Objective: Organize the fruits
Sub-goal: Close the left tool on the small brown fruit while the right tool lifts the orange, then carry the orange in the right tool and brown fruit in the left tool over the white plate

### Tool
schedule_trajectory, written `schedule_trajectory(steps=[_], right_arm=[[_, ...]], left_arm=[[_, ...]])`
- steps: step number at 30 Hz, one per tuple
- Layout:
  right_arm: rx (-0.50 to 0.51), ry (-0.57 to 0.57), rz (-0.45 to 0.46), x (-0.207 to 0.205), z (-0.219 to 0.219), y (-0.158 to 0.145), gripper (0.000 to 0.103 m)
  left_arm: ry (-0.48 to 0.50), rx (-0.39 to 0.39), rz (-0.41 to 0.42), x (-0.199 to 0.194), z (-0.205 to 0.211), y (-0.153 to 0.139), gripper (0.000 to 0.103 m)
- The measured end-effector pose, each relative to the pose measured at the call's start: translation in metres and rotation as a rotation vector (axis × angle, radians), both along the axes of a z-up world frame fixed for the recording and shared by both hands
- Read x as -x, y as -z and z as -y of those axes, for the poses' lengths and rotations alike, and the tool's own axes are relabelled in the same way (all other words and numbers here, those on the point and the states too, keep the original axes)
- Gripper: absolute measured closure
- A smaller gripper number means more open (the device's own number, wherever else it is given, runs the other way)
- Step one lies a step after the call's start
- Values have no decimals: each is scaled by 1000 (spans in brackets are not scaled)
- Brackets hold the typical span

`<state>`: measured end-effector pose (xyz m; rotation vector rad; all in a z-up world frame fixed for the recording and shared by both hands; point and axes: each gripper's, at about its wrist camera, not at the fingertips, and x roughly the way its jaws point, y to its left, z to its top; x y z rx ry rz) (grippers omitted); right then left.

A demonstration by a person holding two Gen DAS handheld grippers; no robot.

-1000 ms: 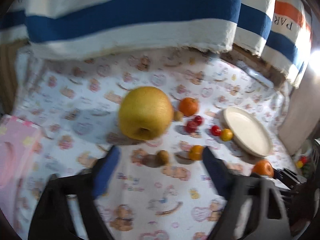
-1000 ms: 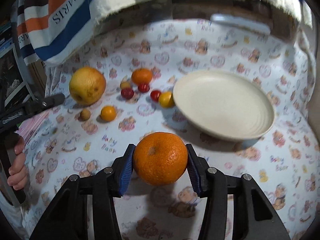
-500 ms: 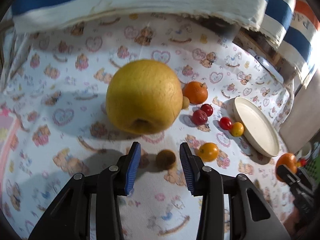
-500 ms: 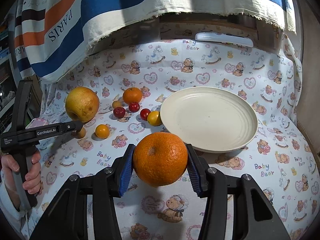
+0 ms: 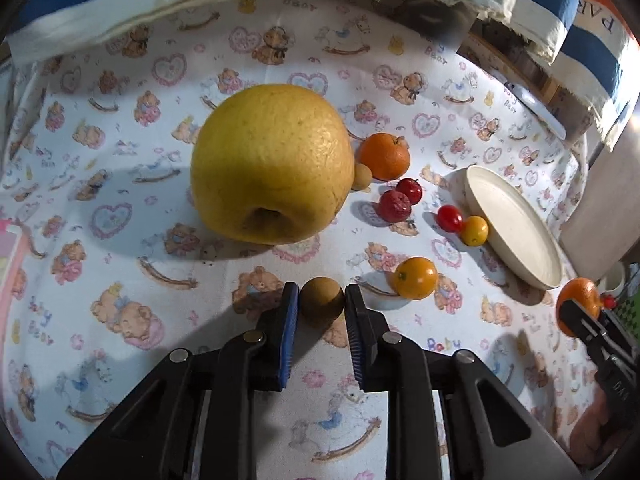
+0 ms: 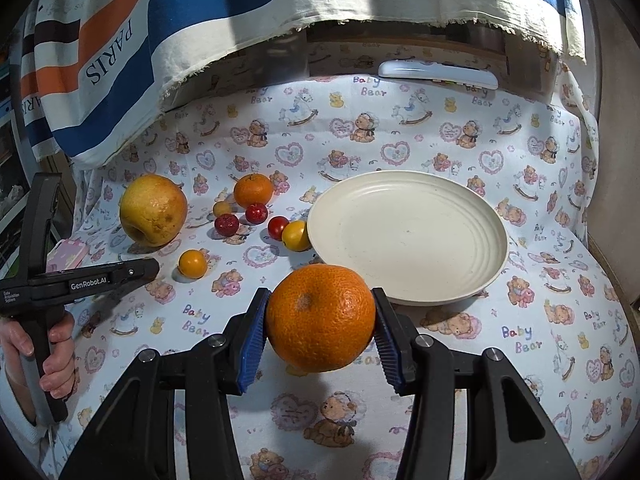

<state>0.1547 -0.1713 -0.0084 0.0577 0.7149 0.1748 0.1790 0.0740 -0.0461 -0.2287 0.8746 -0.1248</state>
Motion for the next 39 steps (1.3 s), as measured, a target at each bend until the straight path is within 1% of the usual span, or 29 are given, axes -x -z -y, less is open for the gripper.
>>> schedule_trajectory(steps=[3,6,7,8,10,13,15,16,18,22,25,26,28,29,32,34,36,38,39], right_arm=[[-24,5,8,1,5,-4,52],[-47,11,37,5,11,-14,52],[-50,25,54,7,14,-19,52],[-51,34,66,8,16,-25,52],[-70,45,92,10,24,-39,52],[-91,58,128,10,31,-59,52],[-92,72,153,9,35,-70,52],[-96,77,166,8,38,-77,52],[-96,90,185,2,44,-89,52],[-86,128,206,-12,58,-106,52],[-66,157,237,-23,71,-114,52],[-51,164,246,-27,74,-115,52],[-7,153,243,-36,82,-115,52],[-4,147,239,-41,88,-113,52],[-11,179,188,-59,103,-100,52],[-24,196,174,-67,110,-87,52],[-21,203,151,-75,113,-72,52],[3,207,113,-85,113,-57,52],[-2,211,104,-88,114,-52,52]], left_arm=[[-9,5,28,7,-3,-8,81],[-19,61,63,23,-15,-33,81],[-23,54,81,28,-16,-41,81],[-29,26,101,34,-16,-52,81],[-31,-32,108,42,-13,-68,81],[5,-91,106,48,2,-89,81],[27,-132,145,48,20,-104,81],[38,-139,162,48,28,-109,81],[67,-131,180,44,45,-121,81],[138,-107,206,28,89,-135,81],[194,-78,219,11,119,-137,81],[213,-56,218,3,129,-136,81],[248,17,230,-13,144,-133,81],[245,28,237,-22,149,-130,81],[237,14,242,-49,168,-113,81],[249,-7,205,-68,182,-100,81],[273,-25,167,-78,190,-87,81],[284,-78,150,-86,197,-72,81],[285,-87,144,-89,197,-65,81]])
